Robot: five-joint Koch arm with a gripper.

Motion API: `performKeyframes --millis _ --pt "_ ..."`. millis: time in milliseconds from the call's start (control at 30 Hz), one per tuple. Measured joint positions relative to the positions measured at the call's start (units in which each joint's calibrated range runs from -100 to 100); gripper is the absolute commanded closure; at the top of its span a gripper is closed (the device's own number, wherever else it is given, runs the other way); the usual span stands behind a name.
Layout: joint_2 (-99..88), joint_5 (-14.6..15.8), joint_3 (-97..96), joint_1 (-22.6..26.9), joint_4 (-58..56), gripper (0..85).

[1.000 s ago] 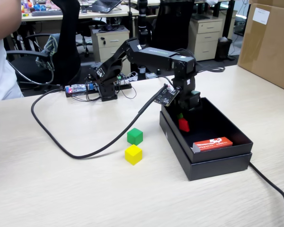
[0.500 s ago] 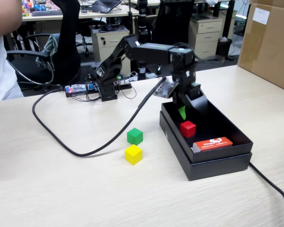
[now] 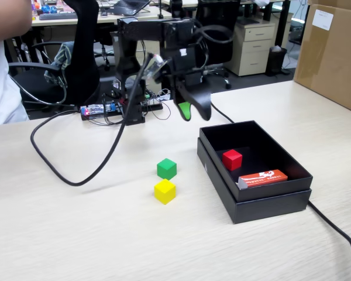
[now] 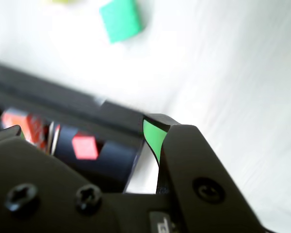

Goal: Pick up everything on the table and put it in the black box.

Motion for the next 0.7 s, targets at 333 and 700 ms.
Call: performKeyframes --millis 333,700 --pt "7.2 -3.0 -4.6 -4.8 2.5 37.0" --pt "22.1 -3.9 -0.2 -6.1 2.9 37.8"
